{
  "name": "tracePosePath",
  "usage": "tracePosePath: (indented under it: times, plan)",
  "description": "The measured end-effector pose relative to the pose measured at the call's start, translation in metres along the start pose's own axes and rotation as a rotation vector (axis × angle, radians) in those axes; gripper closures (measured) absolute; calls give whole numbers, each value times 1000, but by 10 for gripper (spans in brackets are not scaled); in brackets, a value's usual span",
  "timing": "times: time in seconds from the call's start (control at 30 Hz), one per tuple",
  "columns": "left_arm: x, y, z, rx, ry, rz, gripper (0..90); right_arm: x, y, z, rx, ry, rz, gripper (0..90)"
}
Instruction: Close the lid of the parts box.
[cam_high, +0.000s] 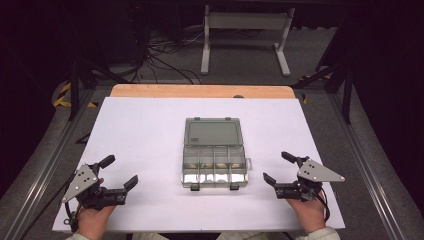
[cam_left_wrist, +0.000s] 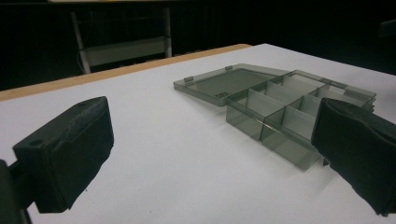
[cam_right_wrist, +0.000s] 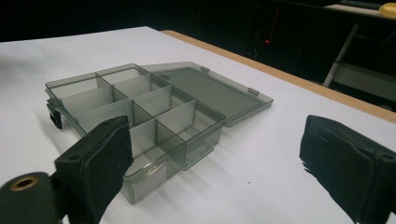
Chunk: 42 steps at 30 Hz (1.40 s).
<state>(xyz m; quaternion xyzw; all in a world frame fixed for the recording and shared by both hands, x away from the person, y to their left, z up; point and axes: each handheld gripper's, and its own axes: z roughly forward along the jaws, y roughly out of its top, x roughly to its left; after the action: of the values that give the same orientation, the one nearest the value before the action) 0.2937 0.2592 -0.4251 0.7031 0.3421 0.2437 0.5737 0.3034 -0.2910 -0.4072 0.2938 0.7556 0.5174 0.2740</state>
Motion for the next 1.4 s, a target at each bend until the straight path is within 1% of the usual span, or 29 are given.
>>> tracePosePath:
  times: [0.03,0.1,0.13,0.17,0.2,0.3,0.33,0.37,0.4,0.47,0.53,0.57,0.7,0.77,0.8,0.97,1.03,1.1,1.23,1.33,1.37,1.4]
  plan:
    - [0,0,0,0,0,0,1,-1,1,2,8,2,1,108]
    - [0,5,6,27,9,-5,2,-2,5,6,30,6,4,118]
    - [0,5,6,27,9,-5,2,-3,7,8,36,1,0,118]
    - [2,9,9,30,2,-8,4,-4,9,9,37,1,0,118]
    - [2,9,9,30,2,-8,4,-4,12,11,37,3,0,118]
    - [4,20,17,33,0,-13,9,-7,20,16,46,7,10,118]
    - [4,20,17,33,0,-13,10,-8,23,18,44,14,8,118]
    - [5,26,22,33,0,-16,11,-8,25,20,42,15,8,118]
    - [5,26,22,33,0,-16,14,-8,25,20,42,15,8,118]
    - [5,35,30,38,-18,-11,17,-9,31,25,61,14,9,120]
    - [5,39,35,47,-30,-10,18,-10,35,28,84,11,14,120]
    - [5,41,38,53,-32,0,18,-11,37,30,87,15,11,122]
    - [5,48,50,67,-48,3,18,-16,45,34,93,10,15,133]
    - [5,50,52,70,-56,3,19,-19,47,36,93,2,17,139]
    - [7,53,58,77,-64,7,20,-21,48,37,90,1,15,142]
    - [9,58,67,86,-77,-9,22,-27,50,42,95,-1,29,144]
    - [11,60,72,92,-83,-10,22,-30,51,46,107,0,38,146]
    - [13,61,77,88,-85,-17,24,-33,53,50,116,-4,41,146]
    - [15,63,87,112,-93,-34,25,-35,57,57,132,-7,37,152]
    - [14,67,92,122,-100,-17,25,-36,57,61,141,-9,44,156]
    - [14,68,94,115,-96,-15,25,-37,58,62,143,-9,46,156]
    - [14,69,95,120,-103,-22,26,-38,58,63,147,-7,51,156]
